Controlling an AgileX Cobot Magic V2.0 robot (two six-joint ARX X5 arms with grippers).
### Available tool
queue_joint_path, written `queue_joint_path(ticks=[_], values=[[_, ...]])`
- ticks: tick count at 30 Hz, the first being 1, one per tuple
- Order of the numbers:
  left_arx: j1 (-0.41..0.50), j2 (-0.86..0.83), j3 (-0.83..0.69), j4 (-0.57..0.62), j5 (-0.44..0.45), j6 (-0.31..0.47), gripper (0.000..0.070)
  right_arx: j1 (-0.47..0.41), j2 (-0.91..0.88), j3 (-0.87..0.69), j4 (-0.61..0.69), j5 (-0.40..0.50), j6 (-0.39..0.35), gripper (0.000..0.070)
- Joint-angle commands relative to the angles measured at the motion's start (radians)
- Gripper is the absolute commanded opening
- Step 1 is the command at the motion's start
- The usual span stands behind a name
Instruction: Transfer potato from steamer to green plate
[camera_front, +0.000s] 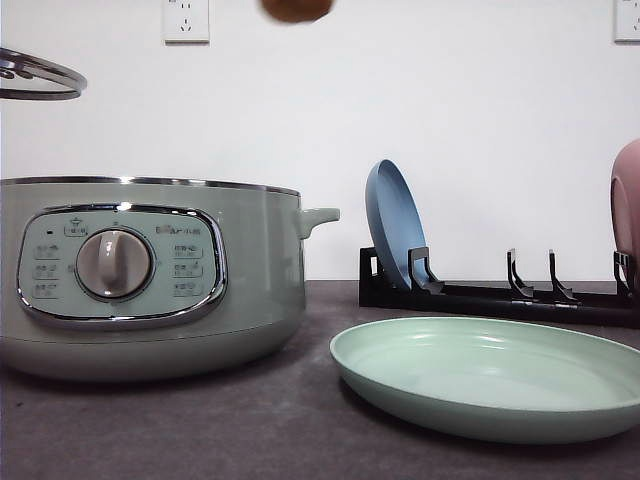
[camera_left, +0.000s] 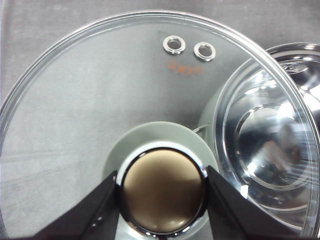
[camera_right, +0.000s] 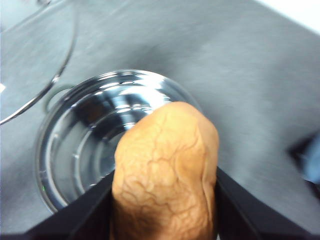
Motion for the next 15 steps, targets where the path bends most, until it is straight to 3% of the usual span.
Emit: queue_joint_path(ticks=[1,8,15], values=[[-0.005,-0.005,0.026,0.037,-0.001,0.002,0.0009,-0.015,-0.025,-0.019,-0.003,0.001,0.003,0.0168],[-0.029,-0.005,0.026,0.044,0.008,0.002,0.0009,-0.111,-0.267,-0.37,0.11,0.001,0.011,0.0168],[-0.055,-0.005,0.026,0.054,0.052,0.001,0.0009,-0.158,-0.492,-0.75,0.289,0.002,0.149,0.0168]])
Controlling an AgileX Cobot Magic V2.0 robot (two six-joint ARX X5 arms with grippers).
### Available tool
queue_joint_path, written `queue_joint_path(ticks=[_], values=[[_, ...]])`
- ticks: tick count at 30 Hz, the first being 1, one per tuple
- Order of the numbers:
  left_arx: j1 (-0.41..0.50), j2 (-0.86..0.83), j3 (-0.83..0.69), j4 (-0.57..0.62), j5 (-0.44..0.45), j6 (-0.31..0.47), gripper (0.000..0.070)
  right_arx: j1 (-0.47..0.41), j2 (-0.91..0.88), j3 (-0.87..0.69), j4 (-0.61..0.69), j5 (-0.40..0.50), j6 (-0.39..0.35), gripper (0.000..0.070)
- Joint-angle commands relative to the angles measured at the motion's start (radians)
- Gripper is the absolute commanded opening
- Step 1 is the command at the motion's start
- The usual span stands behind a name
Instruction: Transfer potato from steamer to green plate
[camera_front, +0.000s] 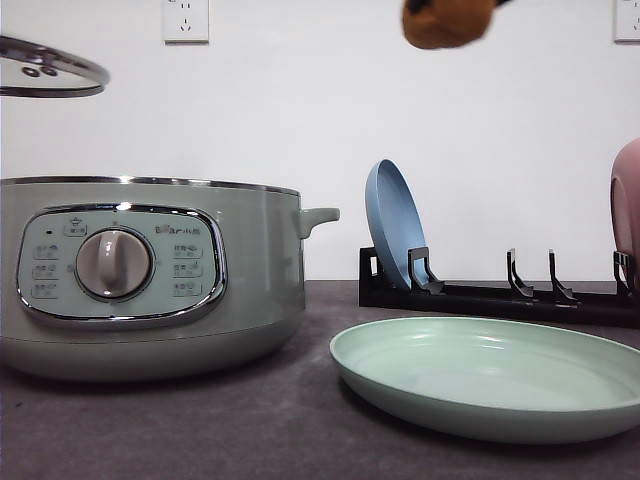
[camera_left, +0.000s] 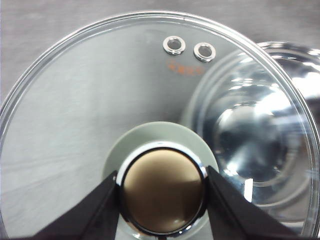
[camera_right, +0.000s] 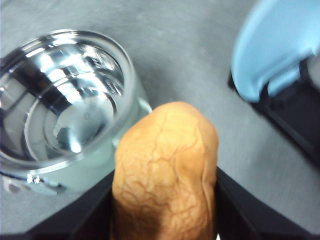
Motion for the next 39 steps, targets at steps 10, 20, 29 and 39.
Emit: queue_joint_path(ticks=[10,20,29,39], values=[[-0.039,-0.005,0.026,0.042,0.005,0.001,0.0009,0.035,-0.081,-0.388,0.213,0.009,0.218,0.0168],[-0.058,-0.005,0.026,0.042,0.008,0.001,0.0009,0.091,-0.061,-0.604,0.432,0.14,0.356,0.0169],[-0.069,-0.005,0.026,0.042,0.008,0.001,0.0009,0.117,0.086,-0.644,0.519,0.158,0.368,0.017],[-0.082,-0.005,0.026,0.042,0.008,0.001,0.0009,0.122,0.16,-0.644,0.539,0.16,0.363,0.0283]])
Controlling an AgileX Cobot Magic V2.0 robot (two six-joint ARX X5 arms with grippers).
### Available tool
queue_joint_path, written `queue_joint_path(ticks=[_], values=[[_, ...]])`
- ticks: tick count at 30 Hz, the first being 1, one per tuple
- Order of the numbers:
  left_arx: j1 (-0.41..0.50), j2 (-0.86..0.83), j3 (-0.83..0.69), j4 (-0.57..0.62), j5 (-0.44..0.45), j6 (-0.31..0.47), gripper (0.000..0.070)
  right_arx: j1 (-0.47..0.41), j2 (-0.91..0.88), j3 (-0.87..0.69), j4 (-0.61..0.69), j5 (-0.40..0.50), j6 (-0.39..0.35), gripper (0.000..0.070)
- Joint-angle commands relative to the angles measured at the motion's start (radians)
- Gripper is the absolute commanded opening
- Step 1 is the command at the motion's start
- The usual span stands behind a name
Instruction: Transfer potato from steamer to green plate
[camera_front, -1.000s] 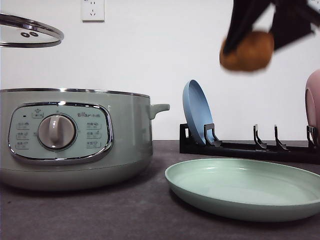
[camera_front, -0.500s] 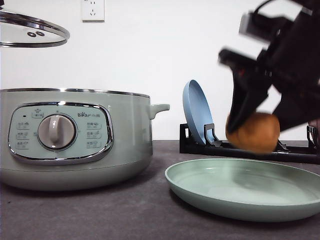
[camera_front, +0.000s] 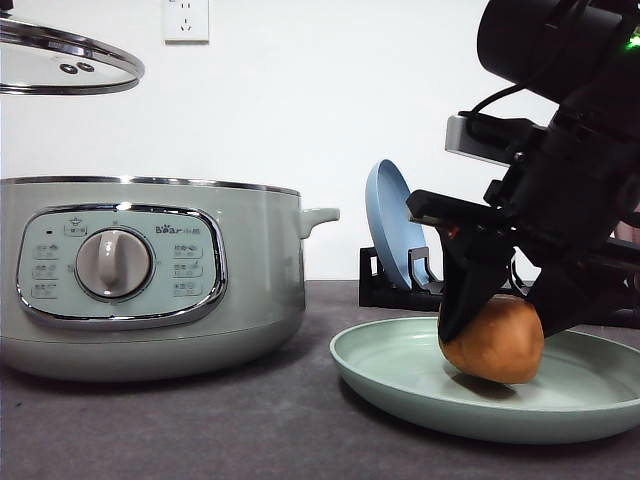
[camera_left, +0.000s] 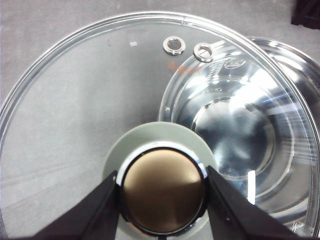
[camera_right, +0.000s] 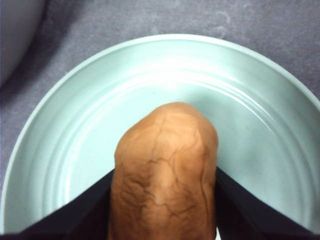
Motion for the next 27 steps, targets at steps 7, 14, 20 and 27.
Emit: queue_joint_path(ticks=[7,14,20,27], values=[[-0.04,-0.005,0.026,0.04,0.003,0.001,0.0009,0.009,0.012,0.005,0.004,0.0,0.012,0.0481],[-0.104,-0.003,0.026,0.041,0.009,0.001,0.0009,0.008,-0.015,0.021,0.003,0.006,-0.015,0.0532],[-0.158,0.015,0.026,0.05,0.041,0.001,0.0008,0.007,-0.097,0.072,-0.049,0.045,-0.057,0.0553],[-0.215,0.082,0.026,0.087,0.041,-0.001,0.0008,0.007,-0.234,0.155,-0.135,0.062,-0.124,0.0553]])
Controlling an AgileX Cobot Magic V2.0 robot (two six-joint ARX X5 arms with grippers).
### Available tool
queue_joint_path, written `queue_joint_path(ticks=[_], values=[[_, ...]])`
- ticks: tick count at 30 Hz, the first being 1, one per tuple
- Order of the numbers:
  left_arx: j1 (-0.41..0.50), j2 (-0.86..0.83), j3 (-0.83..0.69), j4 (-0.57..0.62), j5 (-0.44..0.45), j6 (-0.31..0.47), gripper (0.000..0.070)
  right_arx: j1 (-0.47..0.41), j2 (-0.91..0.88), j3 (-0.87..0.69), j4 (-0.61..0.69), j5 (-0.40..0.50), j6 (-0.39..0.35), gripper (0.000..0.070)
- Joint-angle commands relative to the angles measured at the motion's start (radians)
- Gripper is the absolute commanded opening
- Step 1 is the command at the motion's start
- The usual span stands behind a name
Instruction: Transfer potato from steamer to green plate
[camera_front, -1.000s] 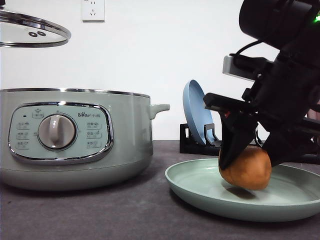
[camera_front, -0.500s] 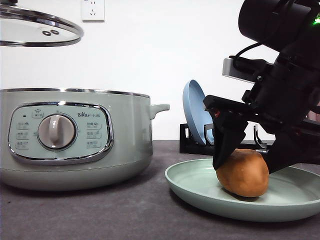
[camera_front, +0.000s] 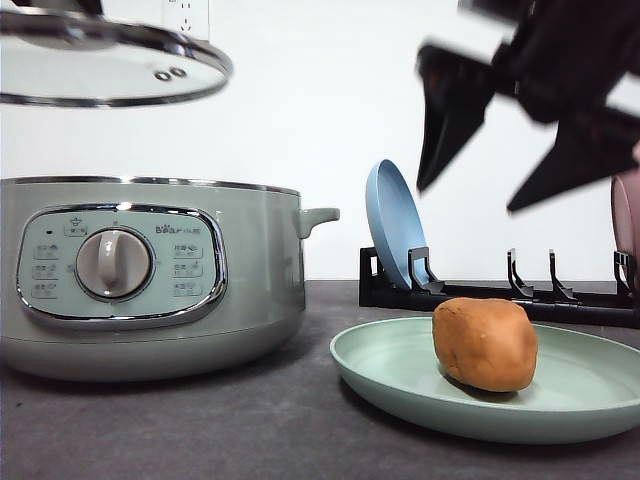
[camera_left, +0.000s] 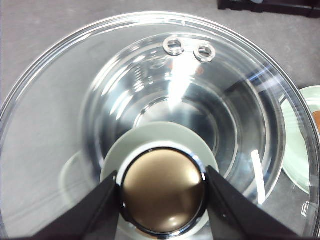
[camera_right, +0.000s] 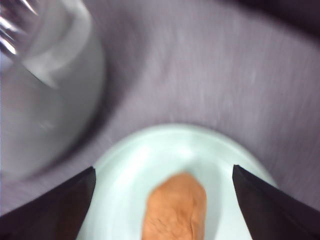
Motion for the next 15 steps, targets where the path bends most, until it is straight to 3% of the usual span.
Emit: queue_joint_path(ticks=[1,15], values=[[-0.017,0.023,0.026,0.041,0.003,-0.001,0.0008,0.008,-0.023,0.03,-0.011,0.01,-0.034,0.0553],[-0.071,0.177,0.026,0.119,0.002,0.0,0.0009,0.008,-0.215,0.063,-0.075,0.051,-0.075,0.0552]])
